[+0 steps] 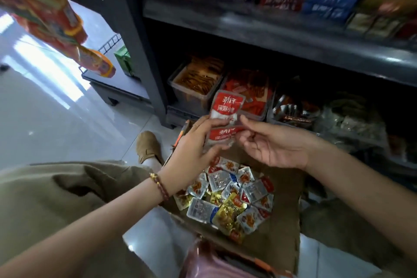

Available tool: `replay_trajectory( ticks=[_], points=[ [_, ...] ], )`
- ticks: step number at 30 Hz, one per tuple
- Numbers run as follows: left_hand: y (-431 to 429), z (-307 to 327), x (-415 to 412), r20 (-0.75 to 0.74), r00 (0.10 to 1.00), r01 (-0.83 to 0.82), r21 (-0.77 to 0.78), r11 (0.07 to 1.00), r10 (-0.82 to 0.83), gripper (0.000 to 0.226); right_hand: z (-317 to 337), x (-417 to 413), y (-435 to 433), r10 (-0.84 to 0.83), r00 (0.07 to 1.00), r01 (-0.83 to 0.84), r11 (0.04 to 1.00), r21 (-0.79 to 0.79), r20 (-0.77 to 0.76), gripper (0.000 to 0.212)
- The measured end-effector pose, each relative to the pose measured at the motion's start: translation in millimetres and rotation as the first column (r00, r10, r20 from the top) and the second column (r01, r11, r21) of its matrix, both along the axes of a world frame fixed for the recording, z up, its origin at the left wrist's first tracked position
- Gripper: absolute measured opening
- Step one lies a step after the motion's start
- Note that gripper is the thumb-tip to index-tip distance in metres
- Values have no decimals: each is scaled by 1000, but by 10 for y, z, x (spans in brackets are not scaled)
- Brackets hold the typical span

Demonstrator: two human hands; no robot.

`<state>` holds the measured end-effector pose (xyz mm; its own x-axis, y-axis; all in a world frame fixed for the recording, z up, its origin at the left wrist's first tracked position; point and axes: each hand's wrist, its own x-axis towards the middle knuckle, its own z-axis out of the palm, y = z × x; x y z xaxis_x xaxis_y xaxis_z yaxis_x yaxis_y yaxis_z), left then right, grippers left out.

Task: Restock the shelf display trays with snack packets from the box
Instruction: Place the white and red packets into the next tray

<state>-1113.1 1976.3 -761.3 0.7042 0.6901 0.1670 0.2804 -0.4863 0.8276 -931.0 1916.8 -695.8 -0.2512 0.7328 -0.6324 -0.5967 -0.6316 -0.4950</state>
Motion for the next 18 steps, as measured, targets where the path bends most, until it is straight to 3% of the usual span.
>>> replay_trajectory(
  ticks=[3,6,7,9,11,12,13,14,16,18],
  points=[
    [-1,196,181,90,996,-24,100,995,14,44,192,76,-31,8,999,-10,999,48,43,35],
    [-9,400,361,101,994,19,98,995,-29,39,444,252,-88,179,919,-231,966,113,351,64],
    [-7,457,427,93,994,44,106,993,-54,39,521,307,-117,203,832,-312,941,132,517,63],
    [-16,562,553,81,990,105,135,985,-117,48,605,398,-166,106,536,-425,891,160,837,44],
    [-43,638,665,122,979,147,127,981,-163,65,621,482,-193,-198,223,-397,876,275,954,18],
    [-62,661,717,163,973,152,88,984,-165,71,624,512,-207,-331,138,-369,858,358,934,13],
    [-86,687,767,216,965,150,19,988,-151,73,624,530,-221,-424,124,-333,833,441,897,16],
    [-110,718,814,275,954,148,-85,985,-119,71,630,548,-241,-482,173,-267,816,512,859,19],
    [-122,776,908,360,932,145,-261,954,-43,53,686,542,-266,-534,338,-91,801,592,775,22],
    [-112,840,991,379,925,128,-280,951,-13,33,735,537,-246,-579,371,9,784,621,726,20]
  ],
)
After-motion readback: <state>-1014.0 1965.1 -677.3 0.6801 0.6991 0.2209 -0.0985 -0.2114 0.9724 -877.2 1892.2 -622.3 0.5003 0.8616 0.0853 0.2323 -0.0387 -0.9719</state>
